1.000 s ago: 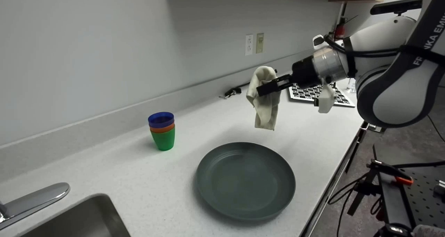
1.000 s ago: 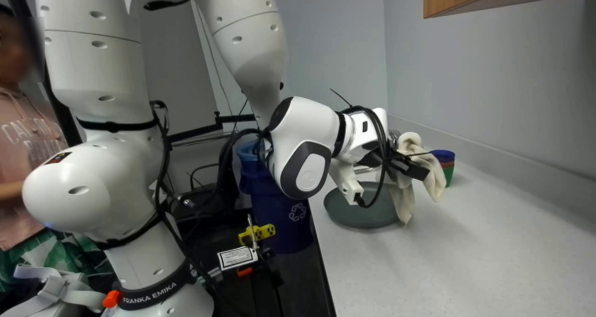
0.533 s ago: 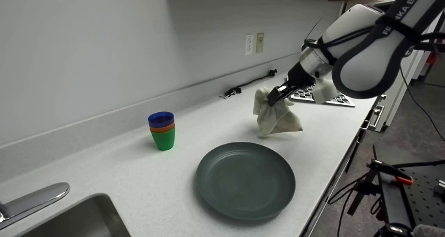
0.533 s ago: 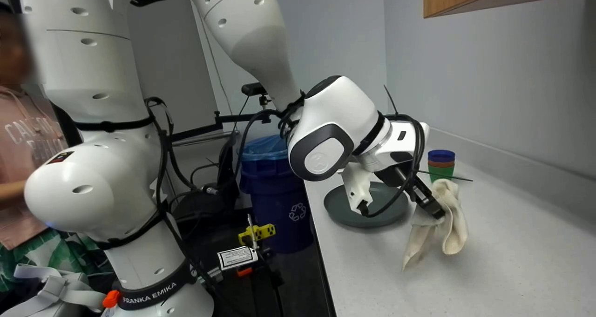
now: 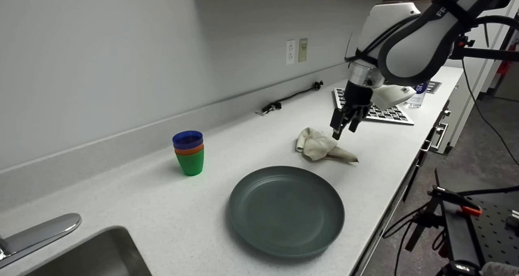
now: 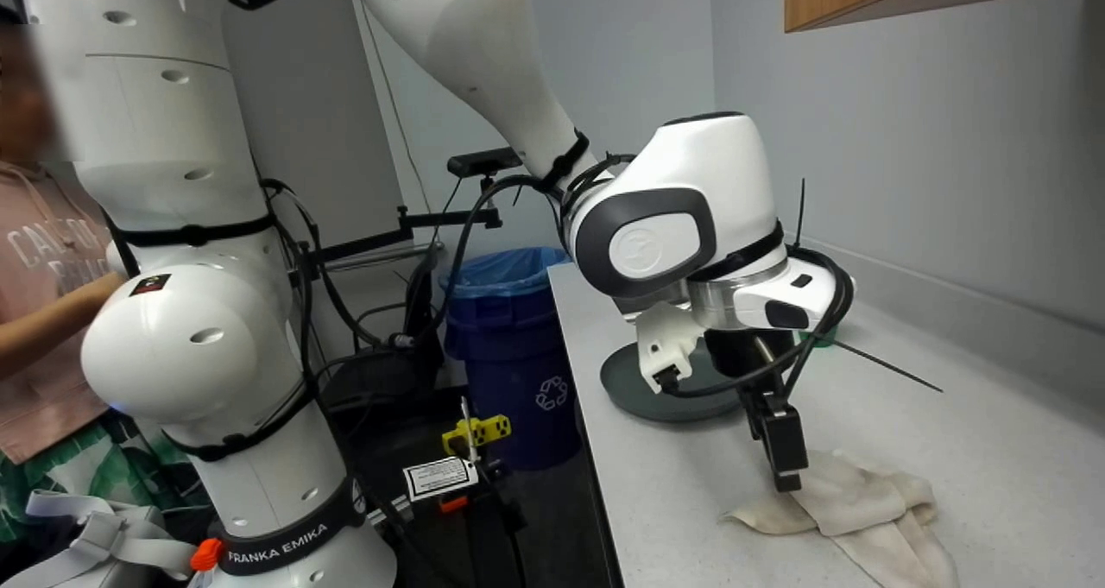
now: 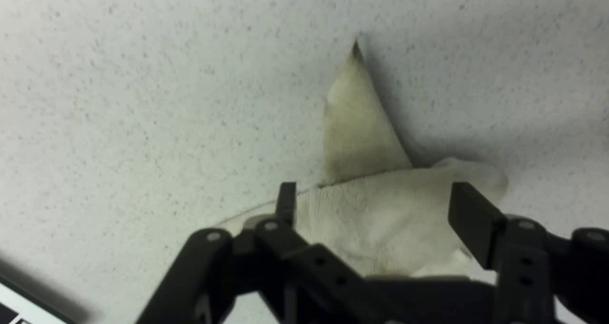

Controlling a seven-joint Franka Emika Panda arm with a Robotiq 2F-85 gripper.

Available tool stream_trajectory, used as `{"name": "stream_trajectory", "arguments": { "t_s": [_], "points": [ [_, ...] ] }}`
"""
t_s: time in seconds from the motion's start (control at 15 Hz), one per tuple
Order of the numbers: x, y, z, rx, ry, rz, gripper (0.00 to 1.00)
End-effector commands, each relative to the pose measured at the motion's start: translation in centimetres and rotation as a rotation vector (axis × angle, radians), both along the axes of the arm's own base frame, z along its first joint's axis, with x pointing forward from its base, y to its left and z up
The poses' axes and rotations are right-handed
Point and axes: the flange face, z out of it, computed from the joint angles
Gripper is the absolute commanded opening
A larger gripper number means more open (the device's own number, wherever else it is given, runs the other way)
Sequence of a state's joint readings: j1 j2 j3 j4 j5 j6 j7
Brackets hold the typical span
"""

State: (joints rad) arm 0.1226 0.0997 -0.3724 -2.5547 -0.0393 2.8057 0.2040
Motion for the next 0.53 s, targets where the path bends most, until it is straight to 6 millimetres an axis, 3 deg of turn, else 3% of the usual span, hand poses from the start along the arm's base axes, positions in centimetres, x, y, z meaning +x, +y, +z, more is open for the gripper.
{"name": "stream_trajectory", "arguments": {
  "t_s": [0.0,0.27,0.47],
  "points": [
    [0.5,3.1,4.8,0.014,0.091,0.002,1.0],
    [1.3,6.8,11.4,0.023,0.085,0.05,1.0],
    [1.2,8.2,15.1,0.004,0.043,0.074,1.0]
  ]
}}
